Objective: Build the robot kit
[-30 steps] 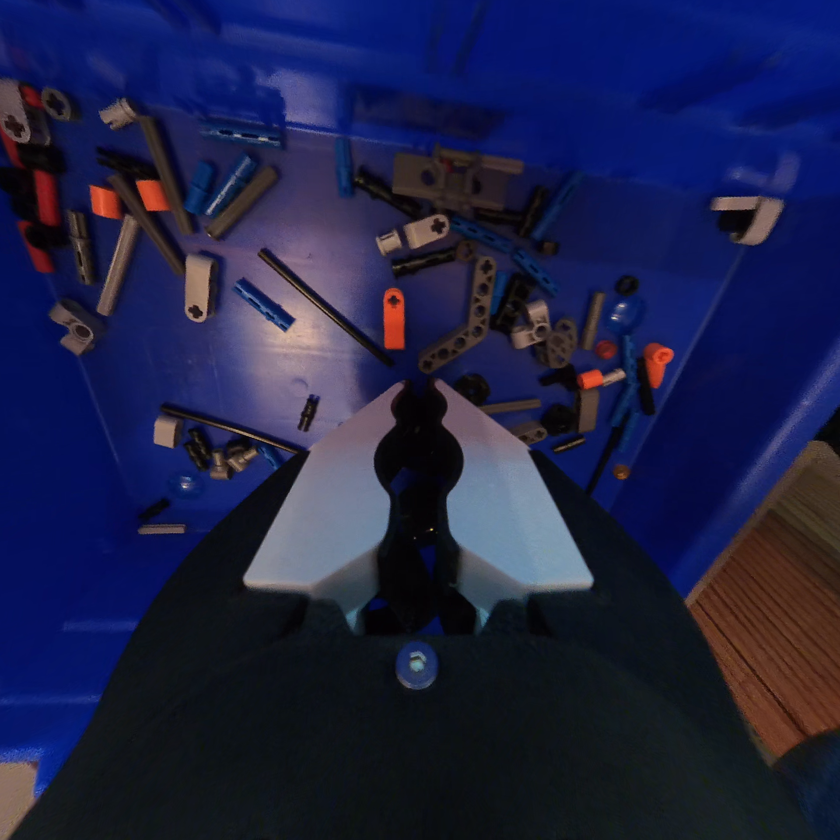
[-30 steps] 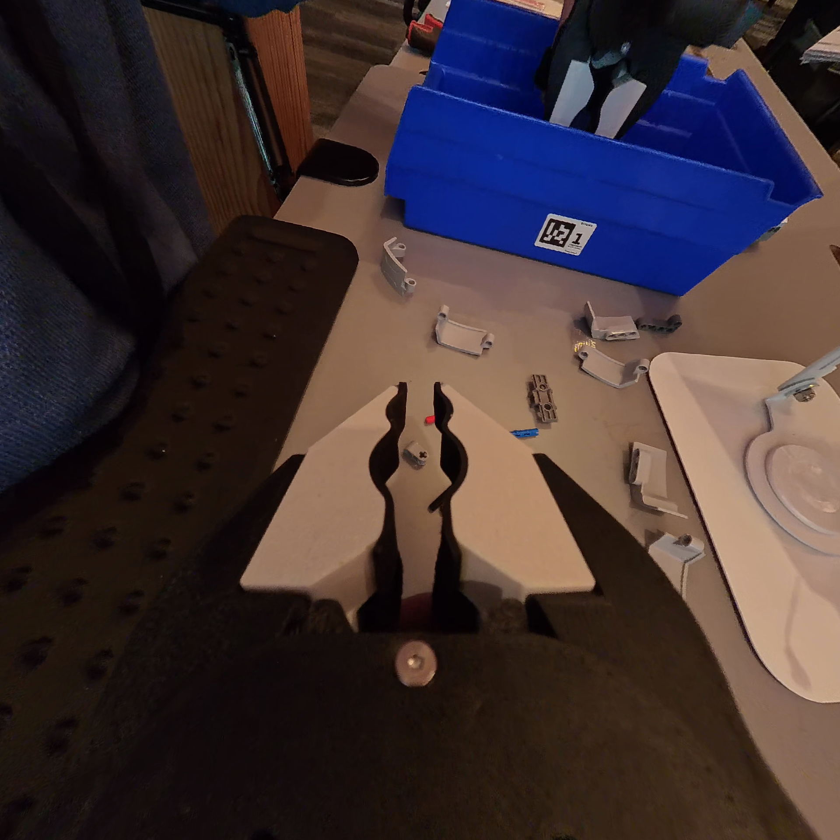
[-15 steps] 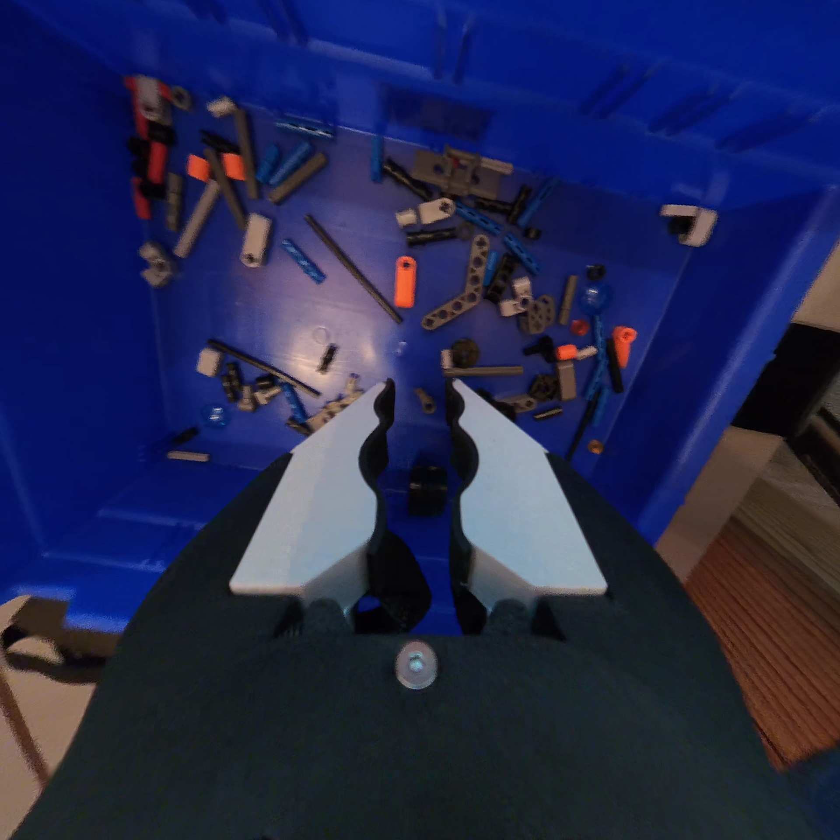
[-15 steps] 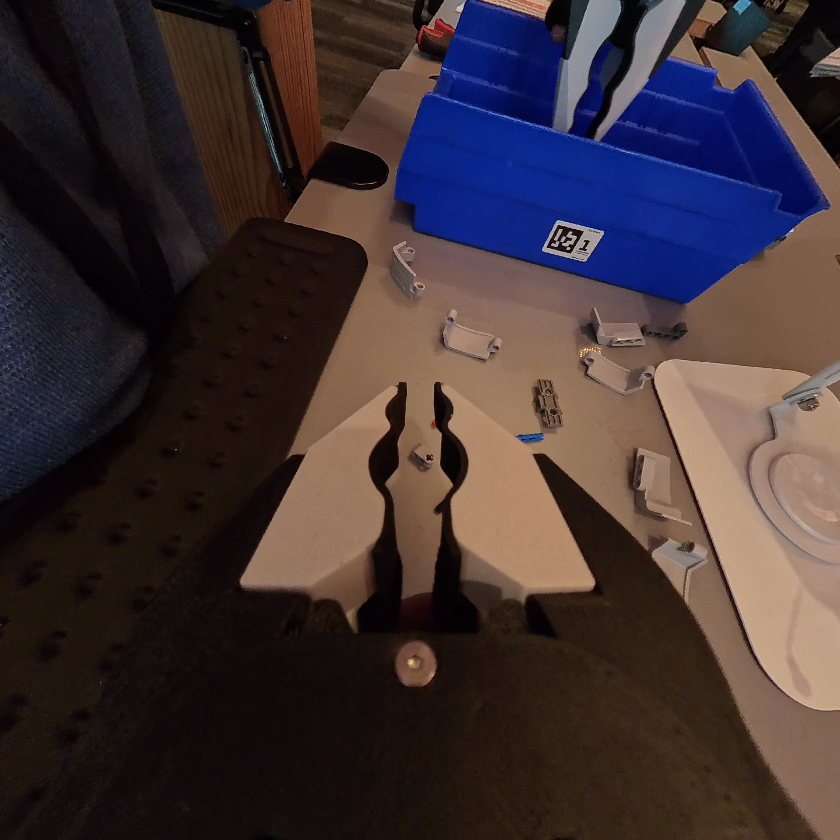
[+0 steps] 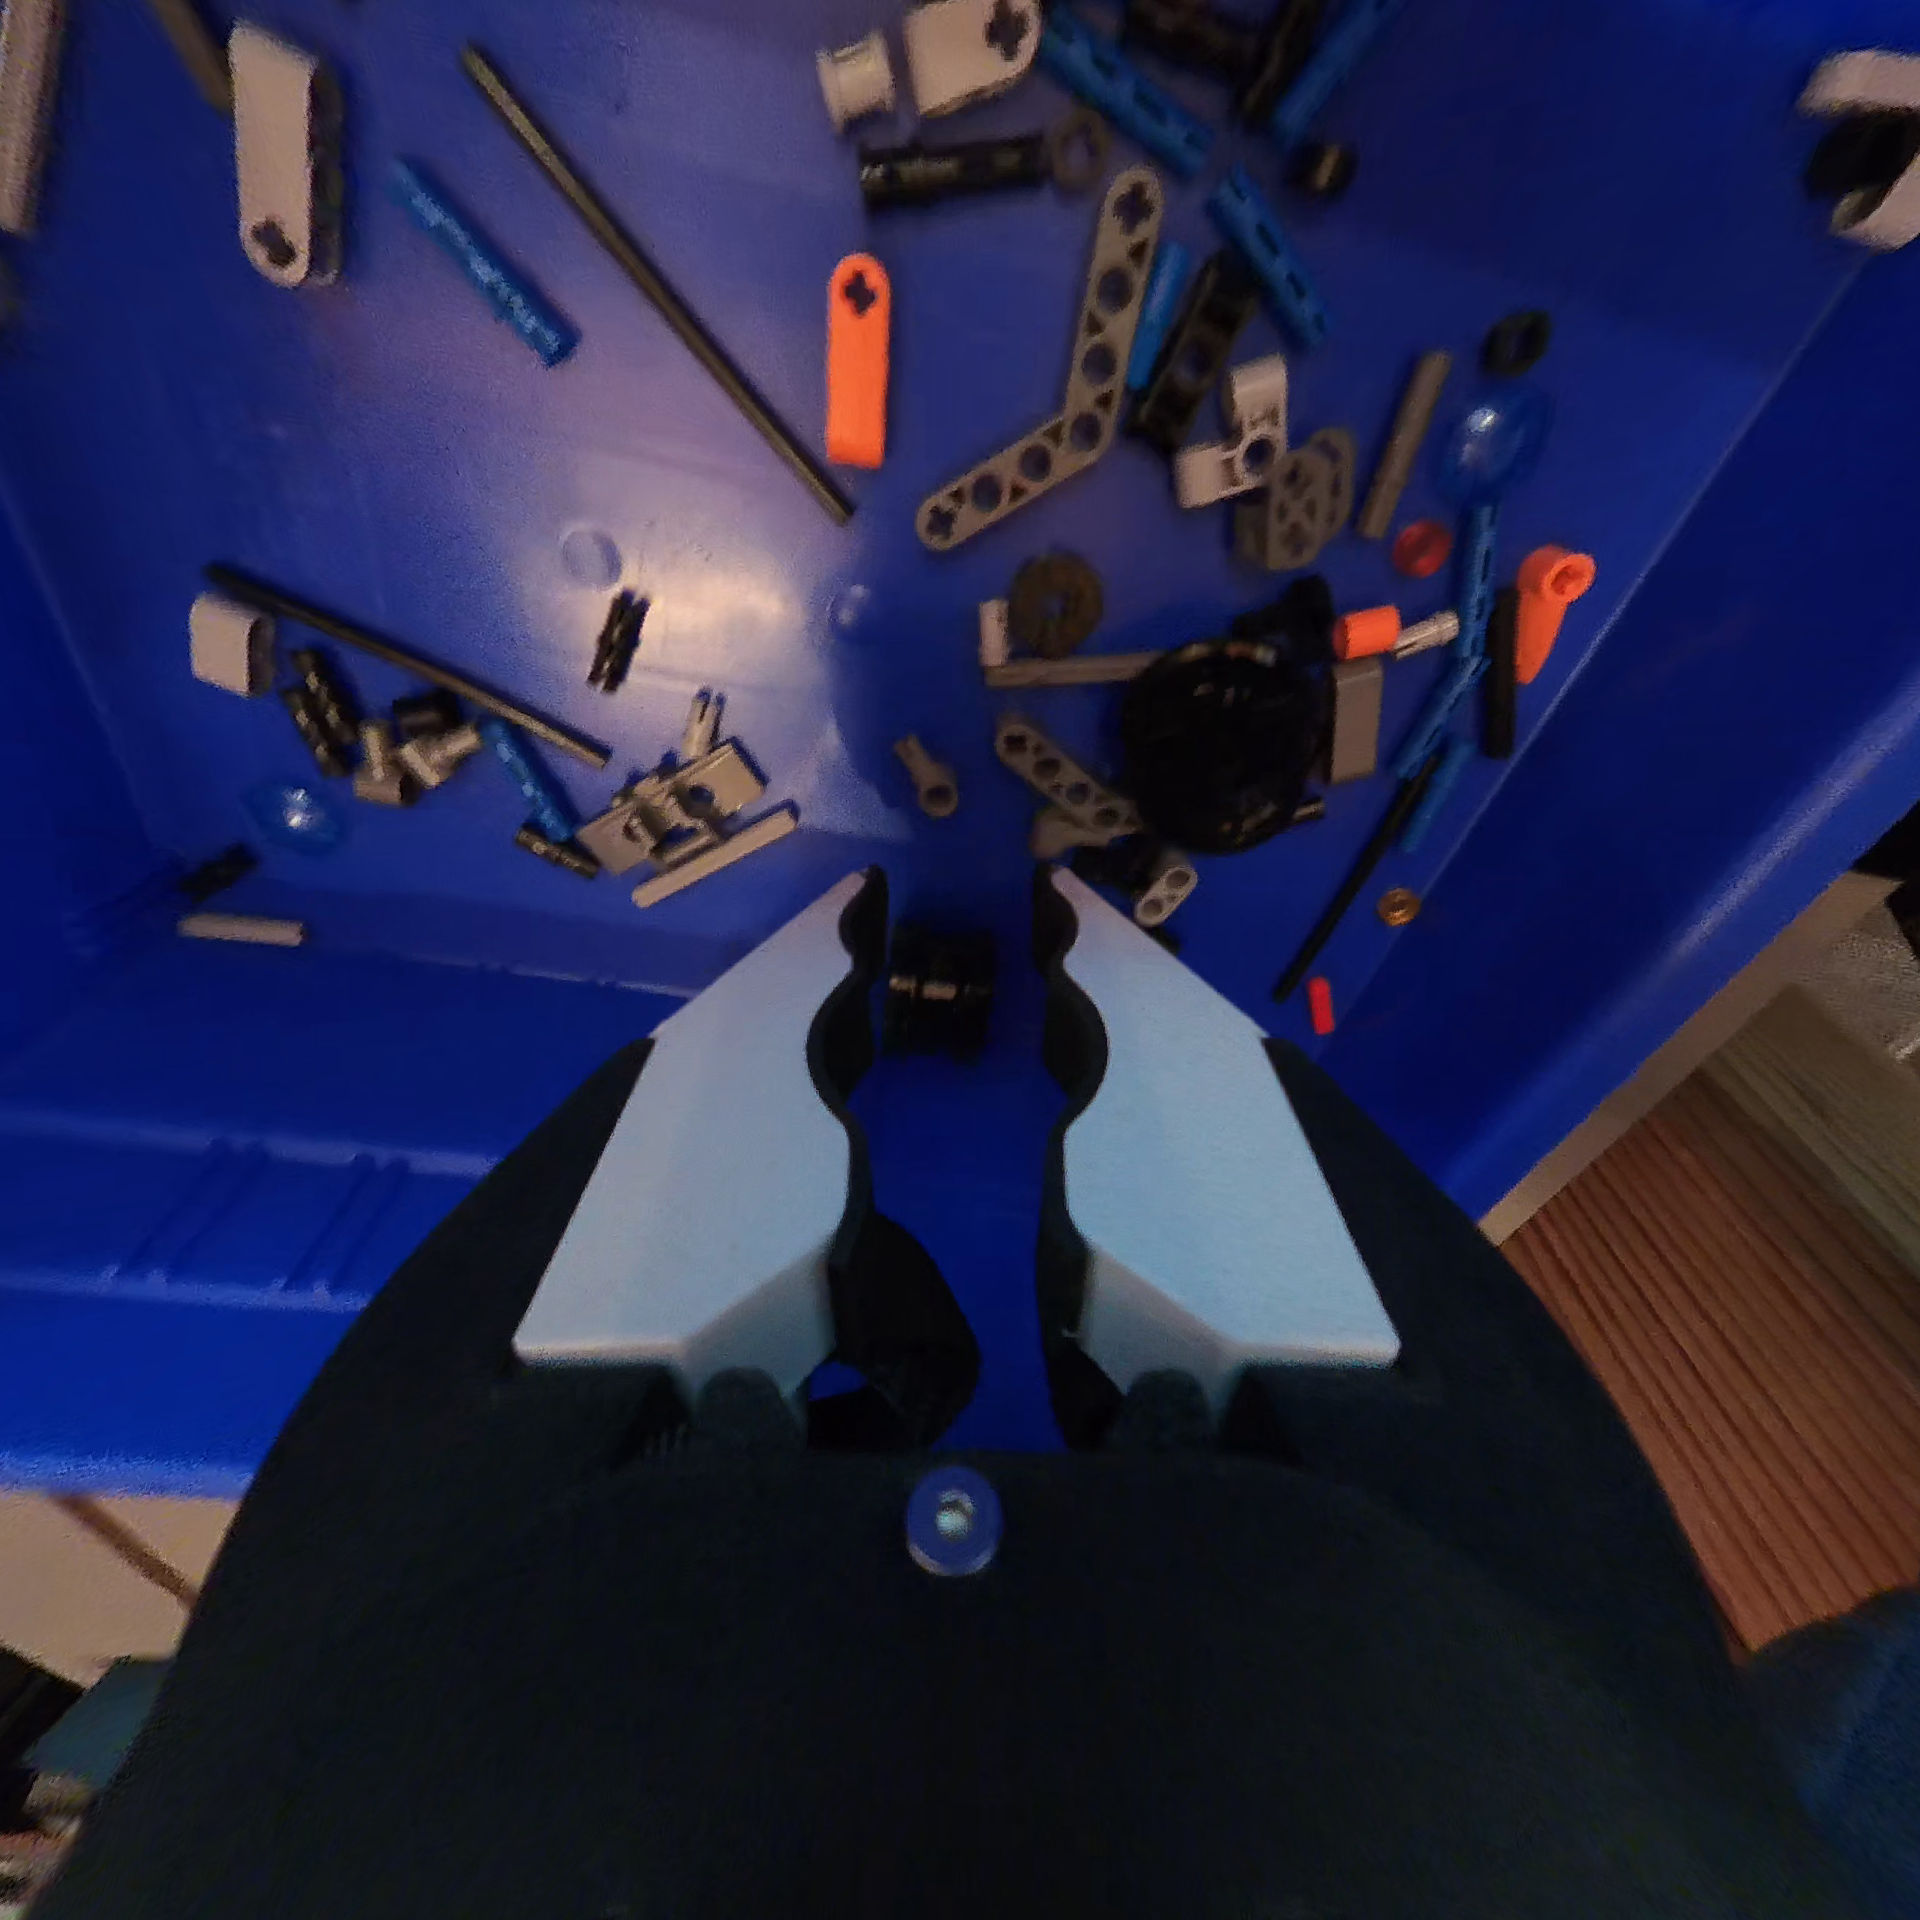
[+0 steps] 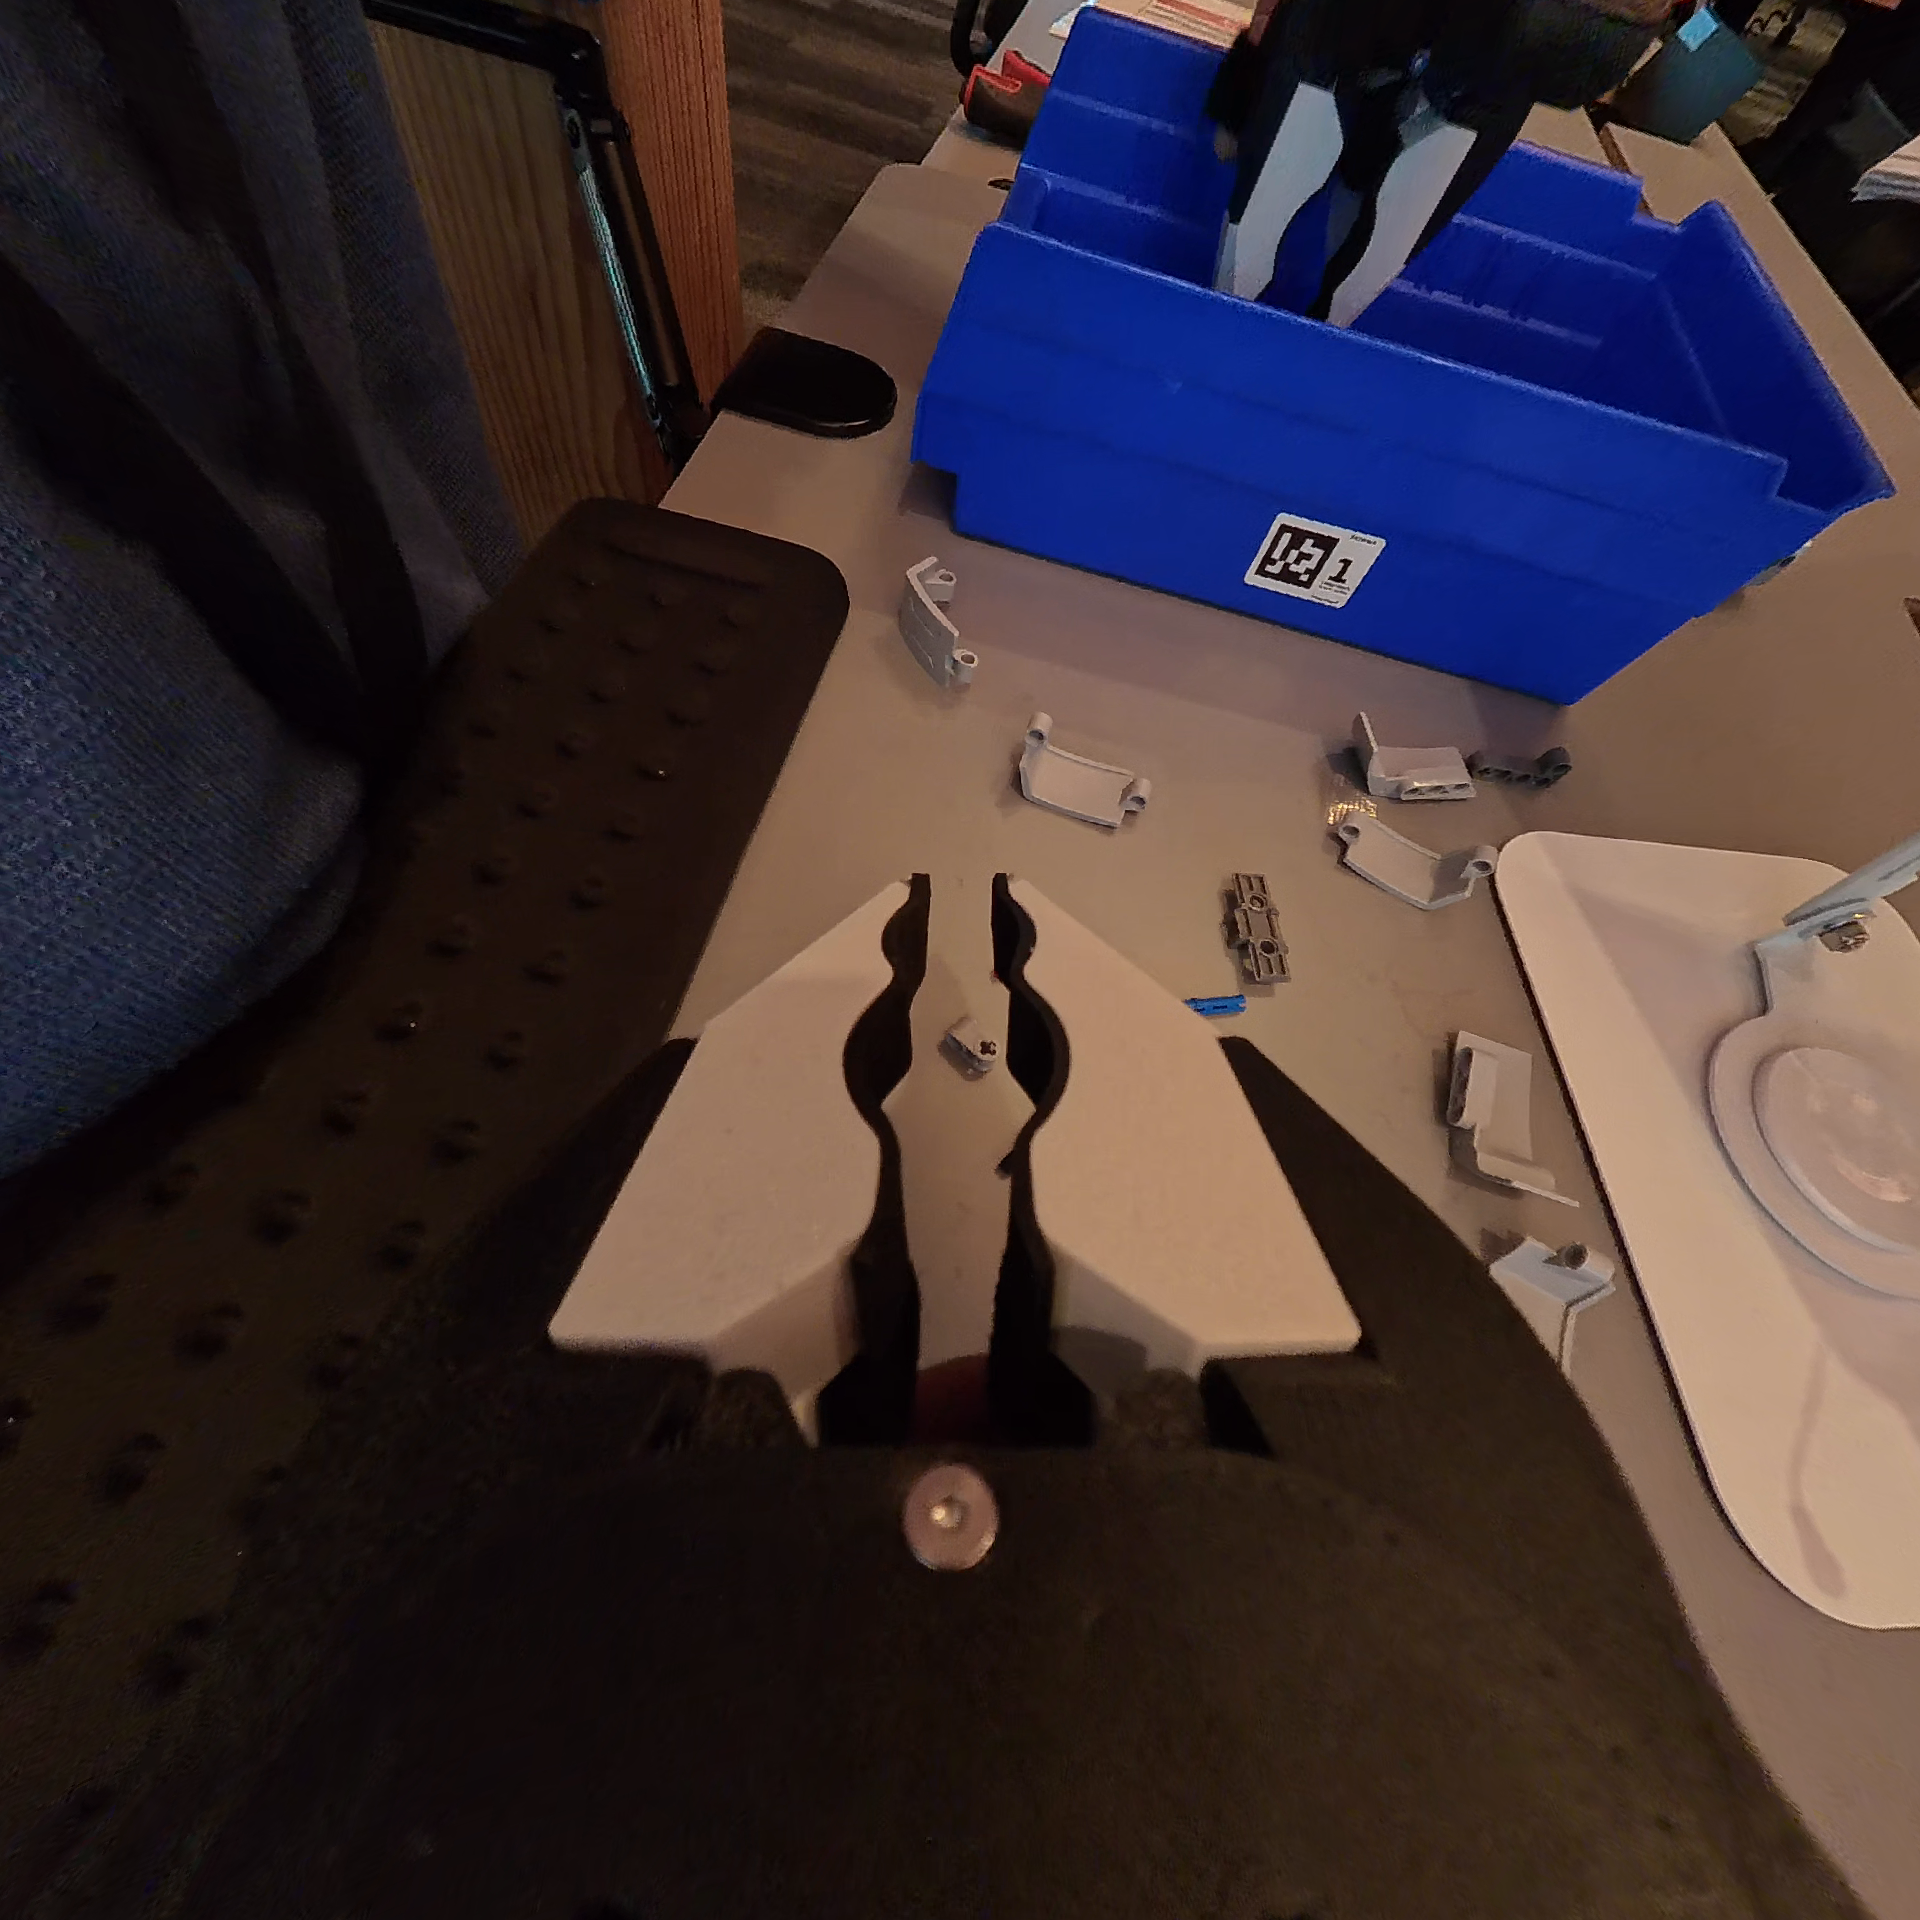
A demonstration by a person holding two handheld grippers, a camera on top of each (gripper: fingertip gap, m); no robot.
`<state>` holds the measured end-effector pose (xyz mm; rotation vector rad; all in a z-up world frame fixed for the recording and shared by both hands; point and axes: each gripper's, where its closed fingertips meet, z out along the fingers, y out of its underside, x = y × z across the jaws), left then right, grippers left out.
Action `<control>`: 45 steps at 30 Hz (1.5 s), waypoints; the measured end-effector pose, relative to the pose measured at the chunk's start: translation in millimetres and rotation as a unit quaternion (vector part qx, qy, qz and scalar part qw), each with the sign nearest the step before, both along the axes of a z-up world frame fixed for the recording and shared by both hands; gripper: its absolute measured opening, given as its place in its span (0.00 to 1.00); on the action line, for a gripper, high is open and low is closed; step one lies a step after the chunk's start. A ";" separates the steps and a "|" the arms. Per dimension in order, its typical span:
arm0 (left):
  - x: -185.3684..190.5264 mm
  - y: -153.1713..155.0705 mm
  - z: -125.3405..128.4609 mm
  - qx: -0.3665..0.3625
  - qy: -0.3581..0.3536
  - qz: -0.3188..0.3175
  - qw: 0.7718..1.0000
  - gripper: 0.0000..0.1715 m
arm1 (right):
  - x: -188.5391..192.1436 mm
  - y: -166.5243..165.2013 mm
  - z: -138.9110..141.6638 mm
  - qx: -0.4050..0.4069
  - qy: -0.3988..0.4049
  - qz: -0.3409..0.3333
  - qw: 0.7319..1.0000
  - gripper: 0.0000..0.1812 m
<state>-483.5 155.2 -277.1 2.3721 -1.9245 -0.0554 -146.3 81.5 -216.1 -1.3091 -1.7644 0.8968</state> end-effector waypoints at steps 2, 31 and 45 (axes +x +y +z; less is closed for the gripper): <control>9.3 -6.1 -2.7 -0.014 -0.019 -0.005 1.000 0.17 | 0.2 -0.4 0.1 0.001 0.000 0.001 1.000 0.05; 0.4 -25.7 -9.0 -0.038 0.040 -0.011 0.998 0.17 | 4.1 -2.5 1.5 0.005 0.002 0.002 1.000 0.05; 3.5 57.9 50.4 0.147 -0.034 0.039 0.988 0.16 | 4.8 -3.9 4.2 0.006 0.006 0.003 1.000 0.05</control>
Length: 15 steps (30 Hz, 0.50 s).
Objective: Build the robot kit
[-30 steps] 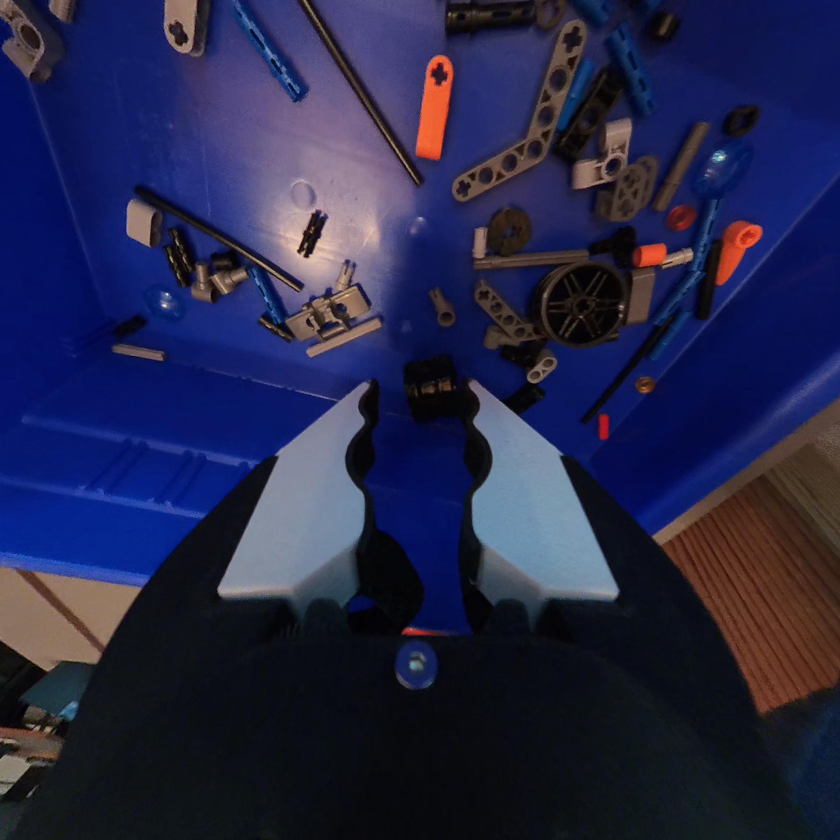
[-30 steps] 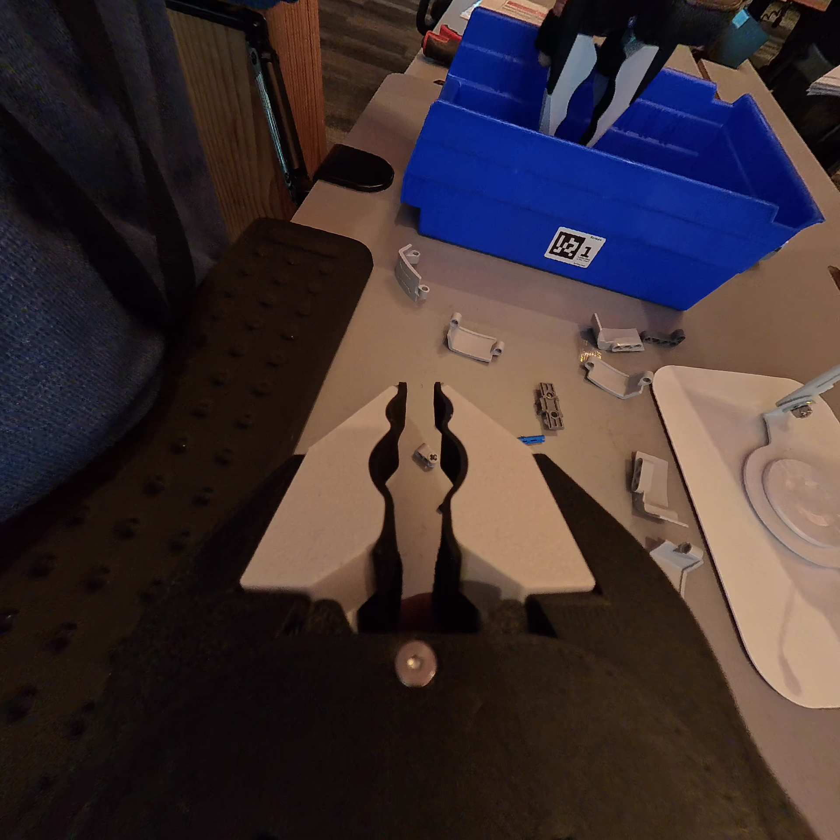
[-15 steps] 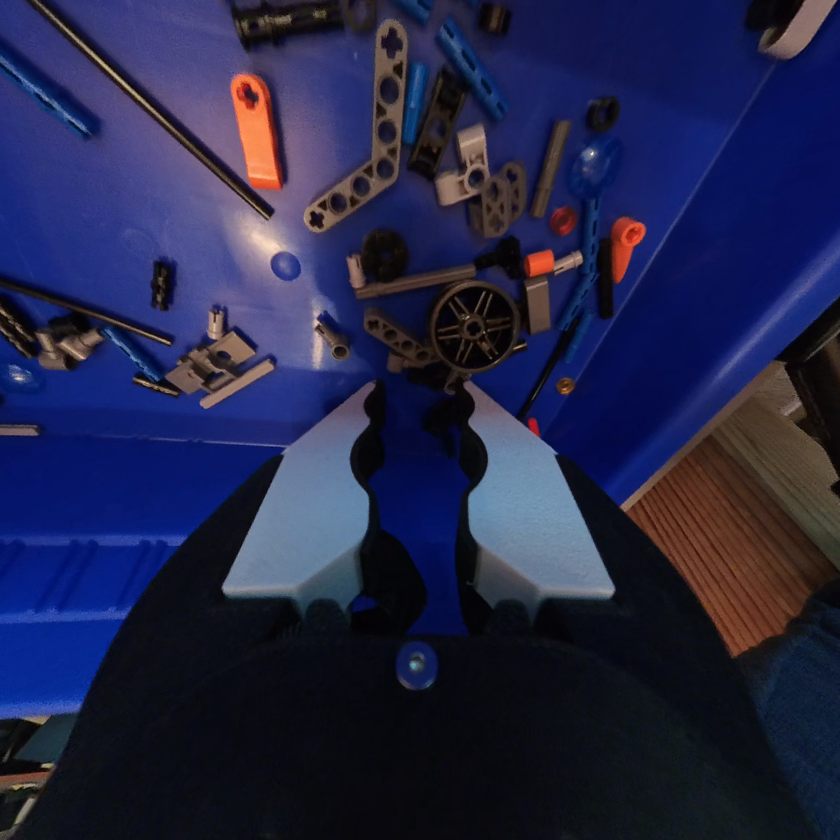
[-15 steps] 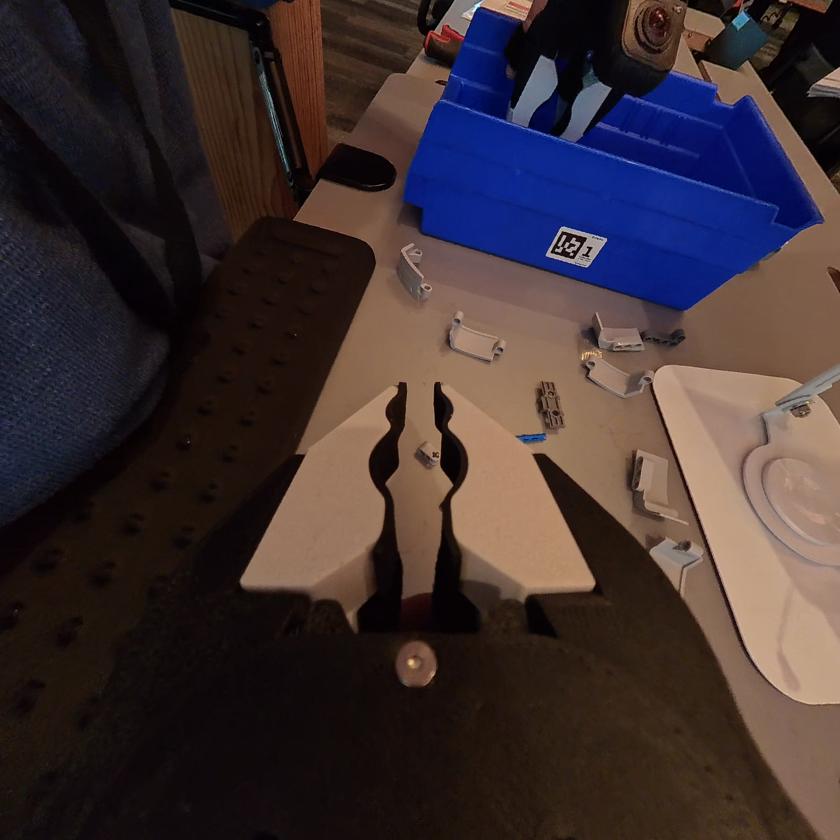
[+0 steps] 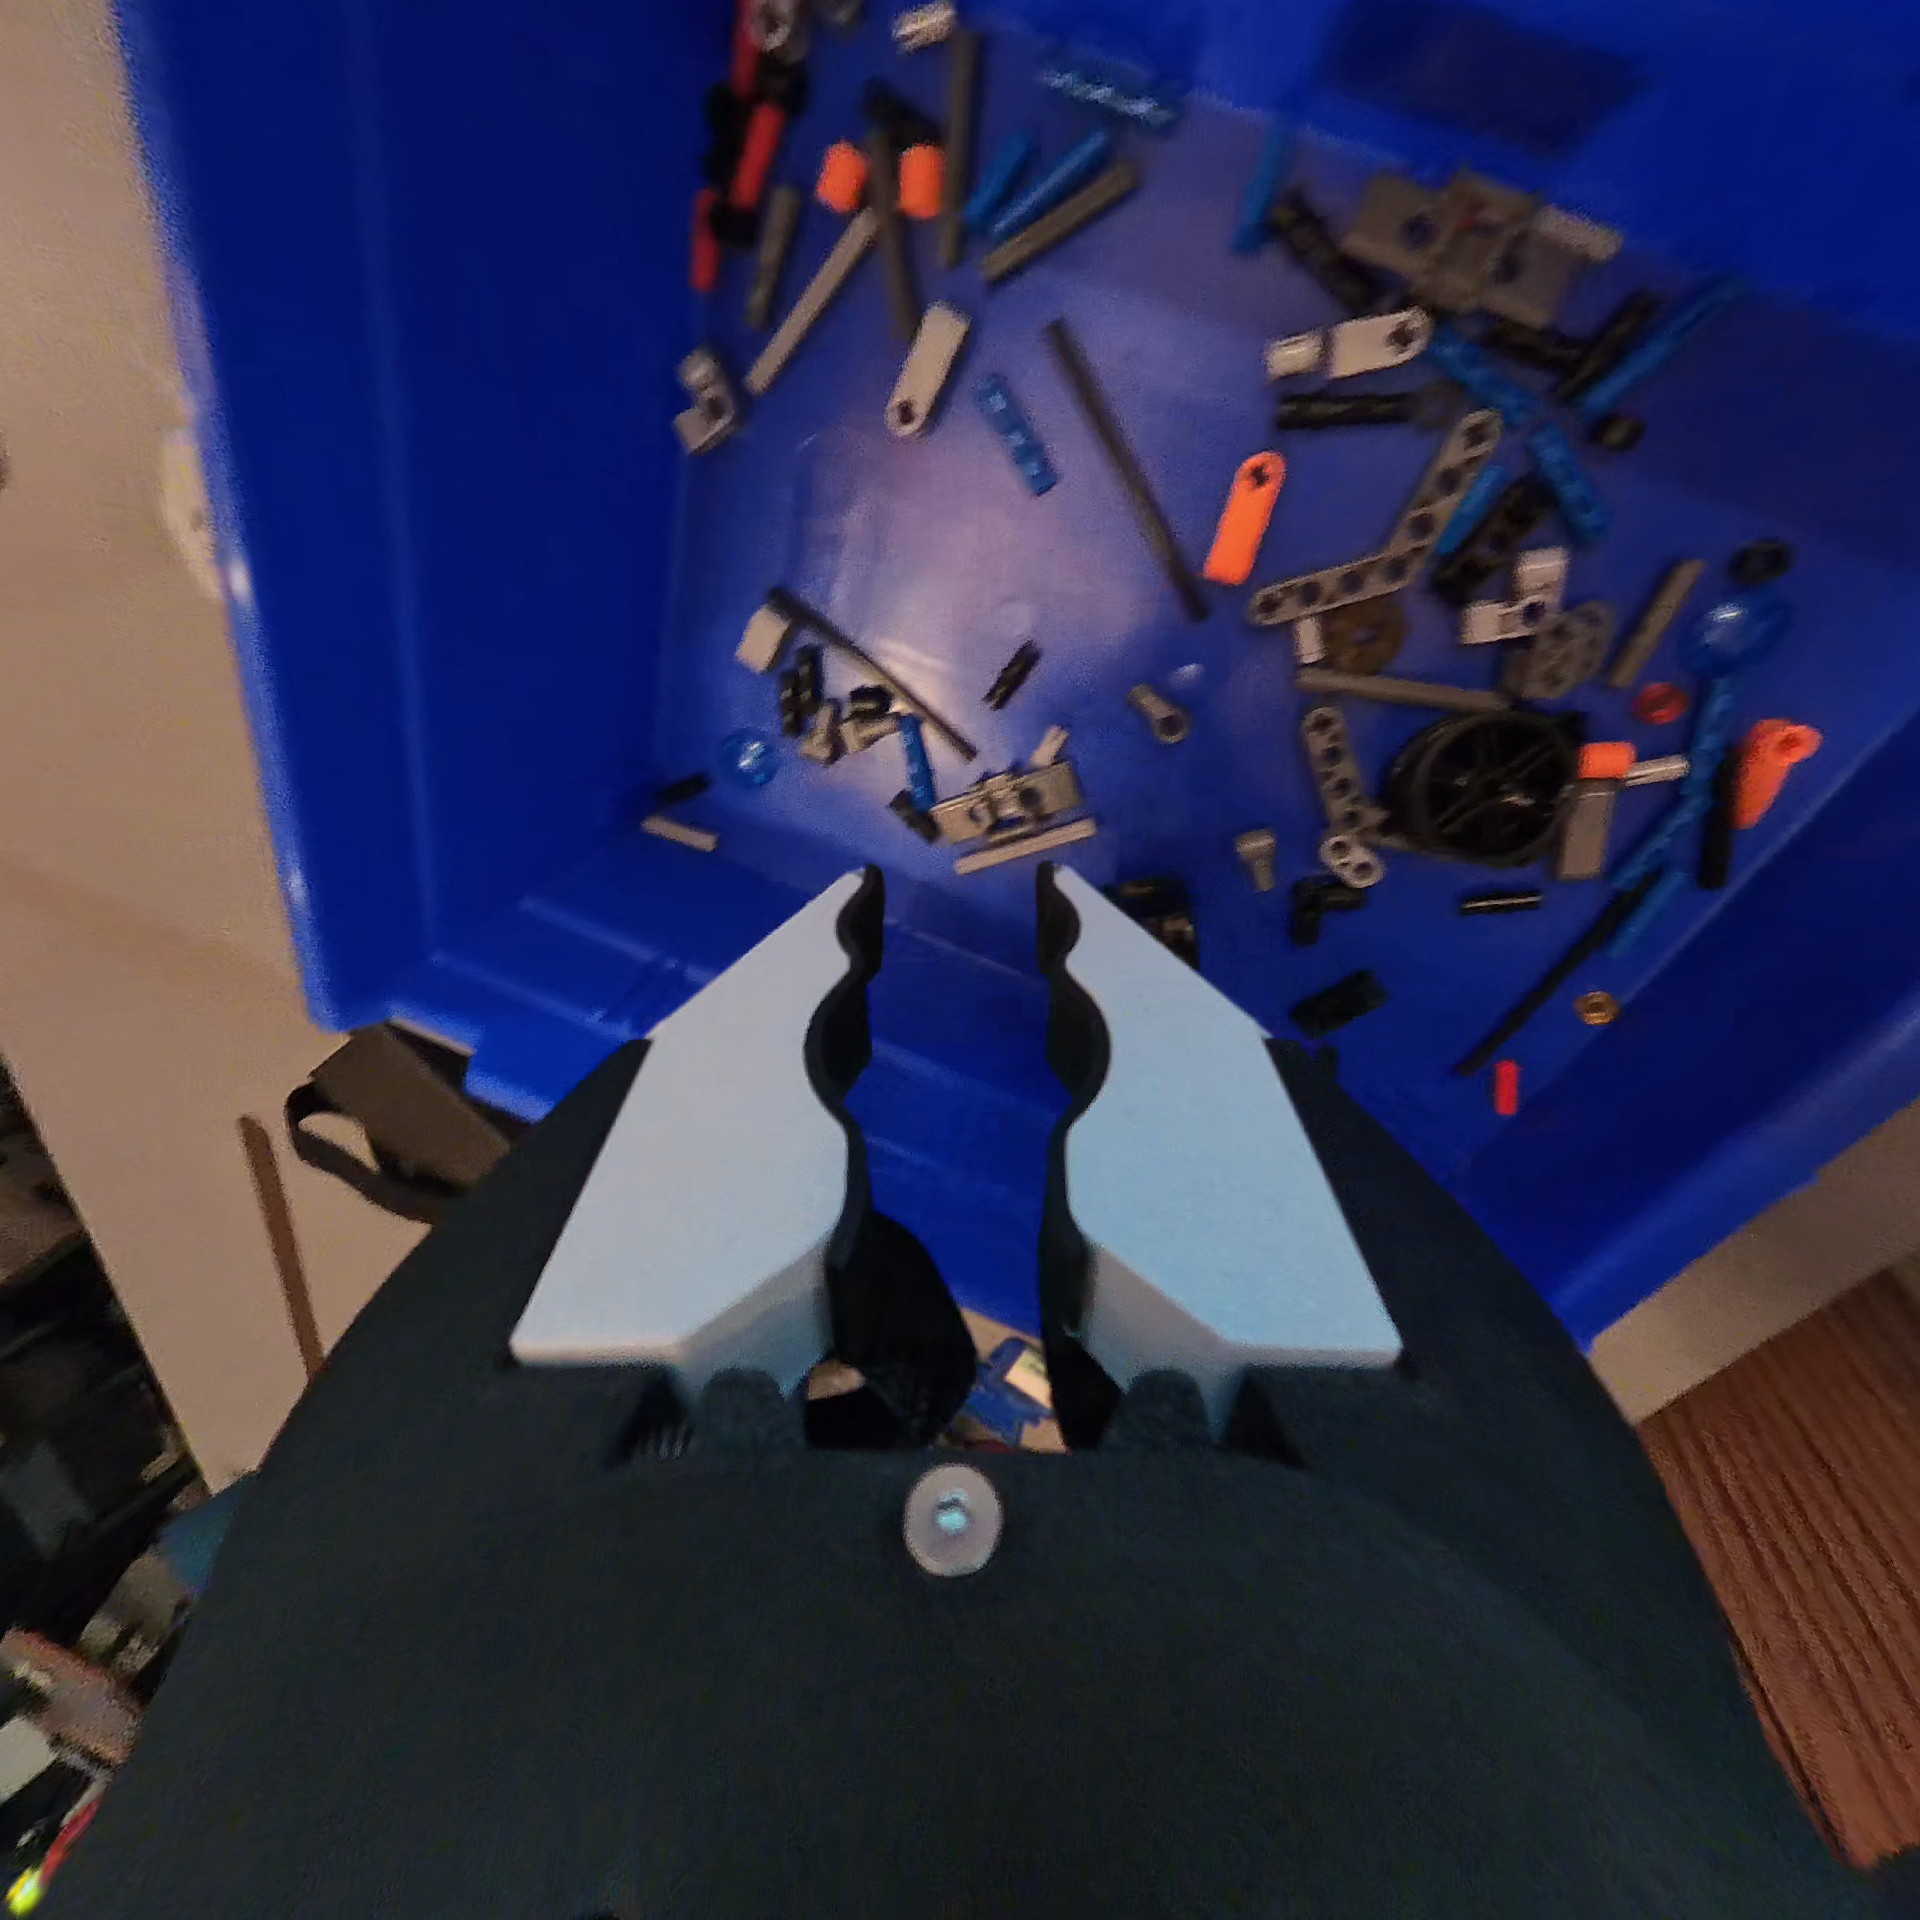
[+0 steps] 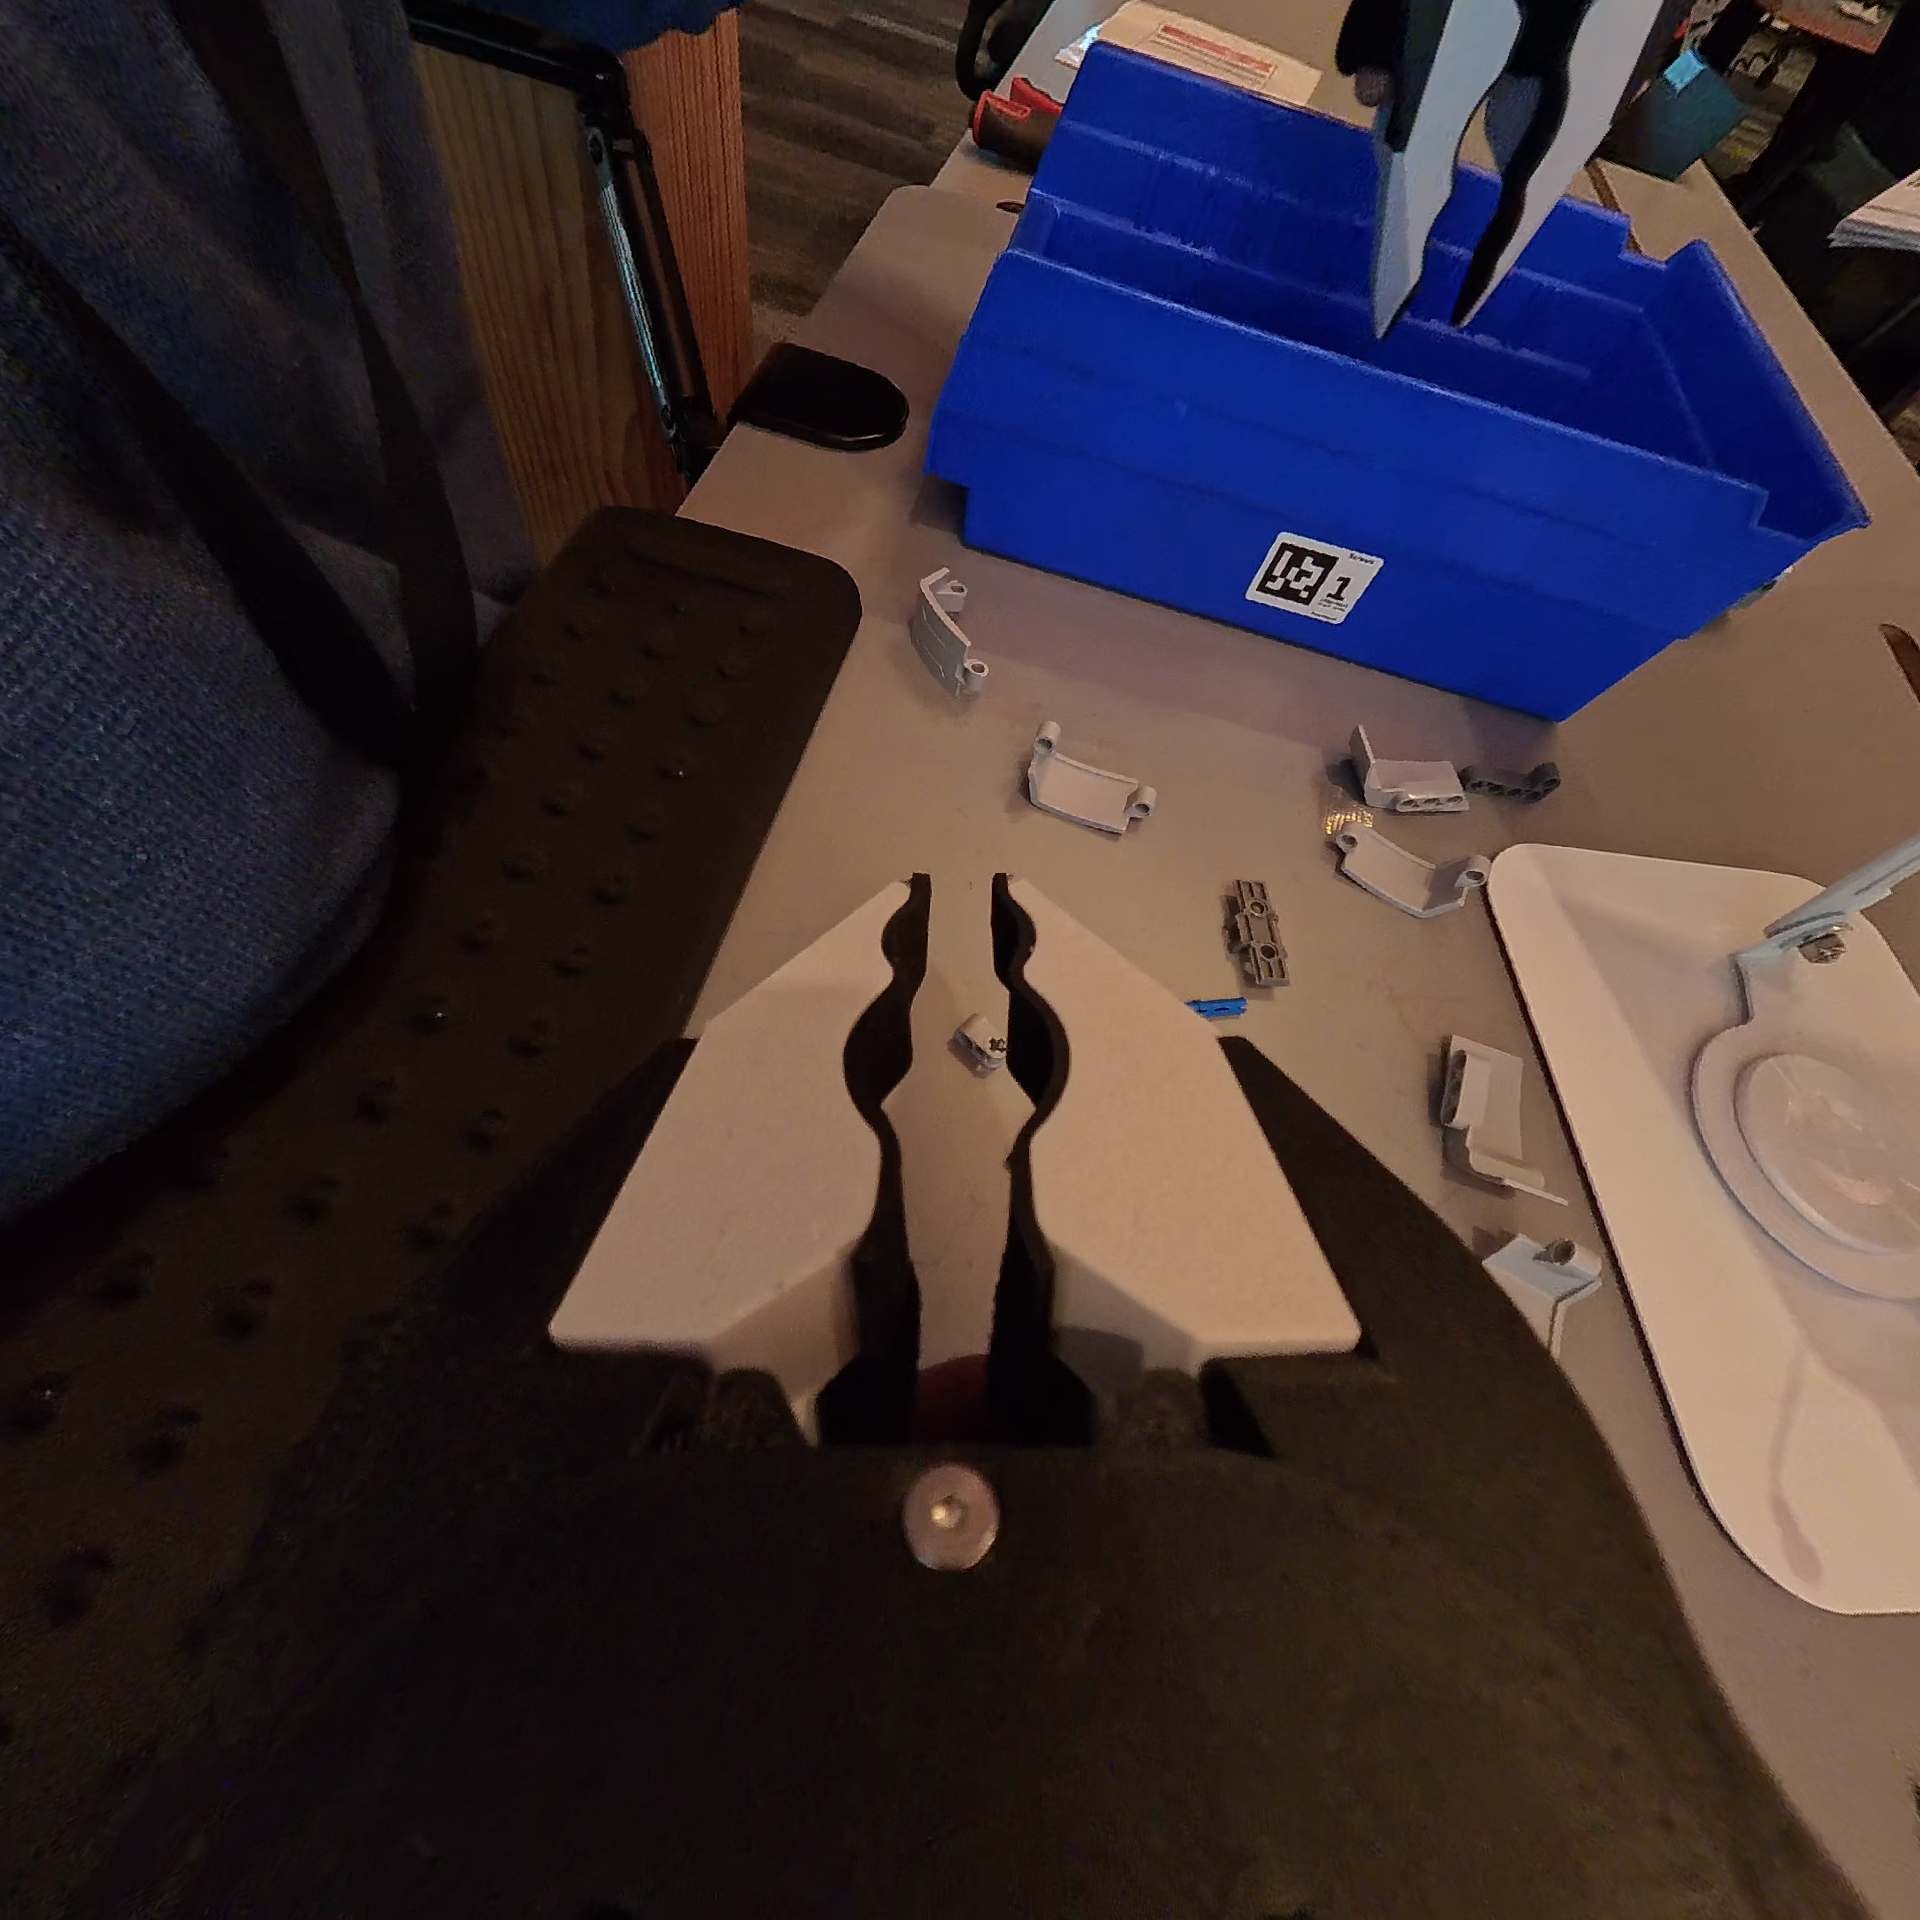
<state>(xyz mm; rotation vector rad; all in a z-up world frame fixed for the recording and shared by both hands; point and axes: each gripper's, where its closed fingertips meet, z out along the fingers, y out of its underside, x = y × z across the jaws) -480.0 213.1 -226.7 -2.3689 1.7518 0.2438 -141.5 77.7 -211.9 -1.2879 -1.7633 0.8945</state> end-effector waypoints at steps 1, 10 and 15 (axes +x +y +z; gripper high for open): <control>-2.7 2.6 1.5 0.003 -0.003 0.004 1.000 0.16 | 0.0 0.0 -0.1 0.000 0.000 0.000 1.000 0.05; -21.9 -0.5 -20.1 -0.031 0.046 0.004 0.998 0.15 | 0.3 -0.7 -0.1 0.001 -0.001 0.001 1.000 0.05; -10.3 -26.0 -26.0 -0.089 0.020 -0.007 0.996 0.17 | 0.7 -0.4 -0.7 0.001 -0.001 0.000 1.000 0.05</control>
